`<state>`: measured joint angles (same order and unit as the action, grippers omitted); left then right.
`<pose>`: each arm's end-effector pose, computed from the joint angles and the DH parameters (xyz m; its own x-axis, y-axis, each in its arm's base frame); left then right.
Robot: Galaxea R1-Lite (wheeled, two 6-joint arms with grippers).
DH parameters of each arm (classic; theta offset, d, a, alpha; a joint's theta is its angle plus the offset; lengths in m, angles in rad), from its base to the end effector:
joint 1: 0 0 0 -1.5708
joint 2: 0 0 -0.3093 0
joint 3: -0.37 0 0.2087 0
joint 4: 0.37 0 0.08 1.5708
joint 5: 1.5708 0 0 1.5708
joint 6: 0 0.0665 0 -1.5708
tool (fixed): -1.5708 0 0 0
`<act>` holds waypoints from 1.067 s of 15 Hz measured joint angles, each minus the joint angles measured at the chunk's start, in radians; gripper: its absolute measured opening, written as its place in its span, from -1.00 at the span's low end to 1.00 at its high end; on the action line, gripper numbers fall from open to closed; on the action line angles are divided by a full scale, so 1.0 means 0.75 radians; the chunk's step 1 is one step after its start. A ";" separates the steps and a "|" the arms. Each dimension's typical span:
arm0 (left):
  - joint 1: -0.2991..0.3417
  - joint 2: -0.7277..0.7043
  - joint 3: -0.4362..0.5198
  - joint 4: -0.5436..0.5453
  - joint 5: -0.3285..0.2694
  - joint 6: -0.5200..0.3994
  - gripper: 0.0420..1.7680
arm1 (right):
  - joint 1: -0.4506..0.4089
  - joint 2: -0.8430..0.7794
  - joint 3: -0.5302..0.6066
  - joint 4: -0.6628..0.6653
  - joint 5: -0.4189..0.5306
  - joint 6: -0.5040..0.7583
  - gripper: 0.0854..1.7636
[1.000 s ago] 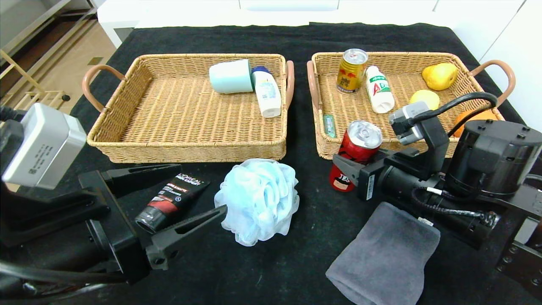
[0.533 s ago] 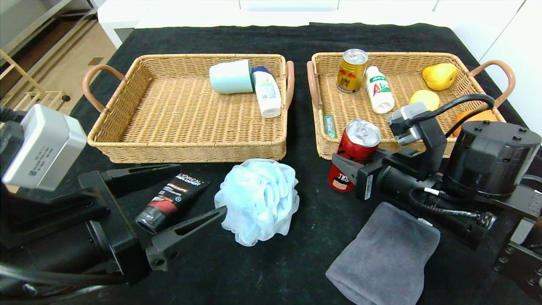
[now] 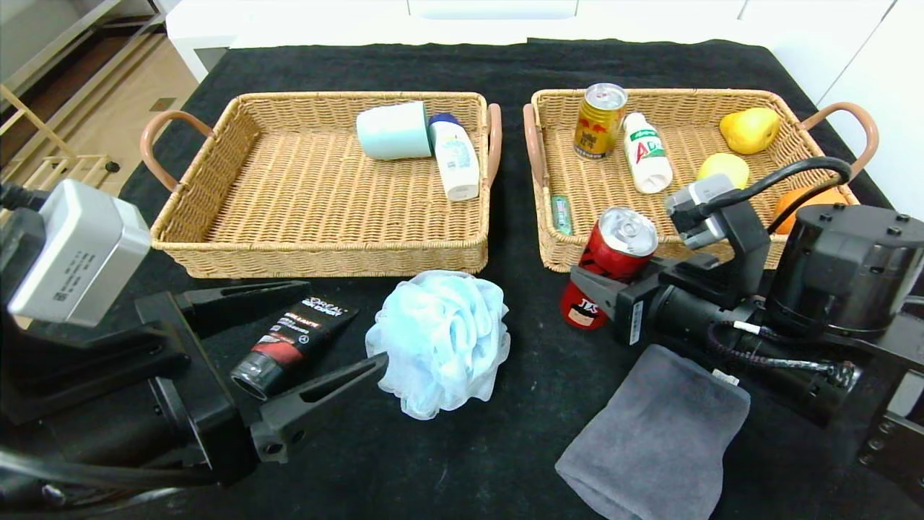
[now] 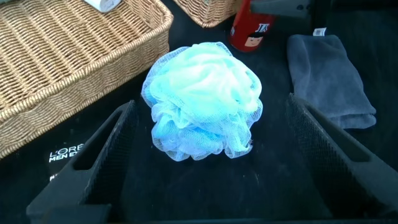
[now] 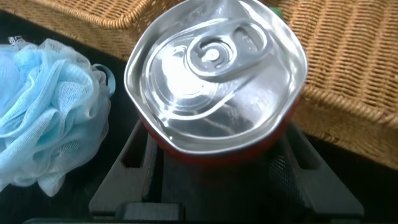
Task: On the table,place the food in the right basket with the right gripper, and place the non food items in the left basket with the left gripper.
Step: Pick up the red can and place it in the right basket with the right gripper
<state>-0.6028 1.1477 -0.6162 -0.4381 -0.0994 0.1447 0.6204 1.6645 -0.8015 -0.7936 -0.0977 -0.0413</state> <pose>0.1812 -0.1327 0.2348 0.7598 -0.6434 -0.0928 0.6499 0.7481 0.1344 0.2956 0.2032 0.1990 0.8645 0.4978 -0.0690 -0.5013 0.8639 -0.0479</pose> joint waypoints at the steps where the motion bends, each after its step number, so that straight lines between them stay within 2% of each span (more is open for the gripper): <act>1: 0.000 0.000 0.001 0.001 0.000 -0.001 0.94 | 0.004 -0.023 -0.001 0.045 0.000 -0.001 0.08; 8: 0.000 0.014 -0.001 0.000 0.002 -0.001 0.94 | 0.011 -0.178 -0.100 0.226 0.003 -0.001 0.08; 12: 0.000 0.016 0.001 0.000 0.002 -0.001 0.94 | 0.005 -0.203 -0.249 0.253 0.000 0.000 0.08; 16: 0.001 0.016 -0.001 -0.005 0.002 -0.003 0.94 | -0.041 -0.132 -0.436 0.265 -0.006 0.012 0.08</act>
<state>-0.6021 1.1594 -0.6166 -0.4415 -0.0977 0.1423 0.5898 1.5657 -1.1285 -0.5951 -0.1019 -0.0326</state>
